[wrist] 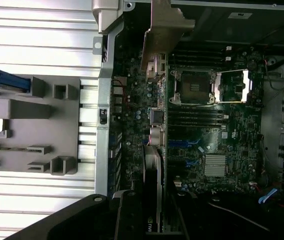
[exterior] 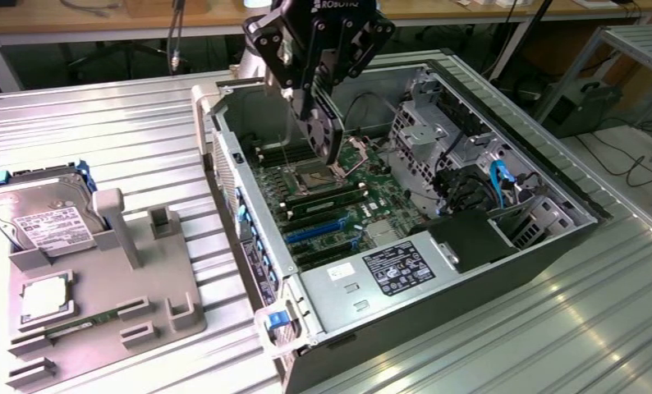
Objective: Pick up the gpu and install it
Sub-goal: 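Pick up the gpu and move the gpu toward the slot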
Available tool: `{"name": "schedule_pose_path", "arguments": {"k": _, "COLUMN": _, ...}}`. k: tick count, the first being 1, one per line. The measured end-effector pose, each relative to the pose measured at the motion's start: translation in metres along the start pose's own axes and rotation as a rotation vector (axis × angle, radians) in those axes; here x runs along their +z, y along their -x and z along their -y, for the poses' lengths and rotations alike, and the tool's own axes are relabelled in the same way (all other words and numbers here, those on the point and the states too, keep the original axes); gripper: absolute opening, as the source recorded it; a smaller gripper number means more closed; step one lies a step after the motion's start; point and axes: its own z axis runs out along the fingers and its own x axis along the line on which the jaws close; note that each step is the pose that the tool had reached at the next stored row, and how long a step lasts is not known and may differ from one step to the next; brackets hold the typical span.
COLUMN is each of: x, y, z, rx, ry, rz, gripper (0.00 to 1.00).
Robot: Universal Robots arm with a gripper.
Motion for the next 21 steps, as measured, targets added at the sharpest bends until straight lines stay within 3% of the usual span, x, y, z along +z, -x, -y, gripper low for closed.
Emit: {"name": "schedule_pose_path", "arguments": {"k": 21, "x": 0.0019, "y": 0.020, "z": 0.0004, "rx": 0.000, "ry": 0.0000, "rz": 0.0000, "gripper": 0.27}}
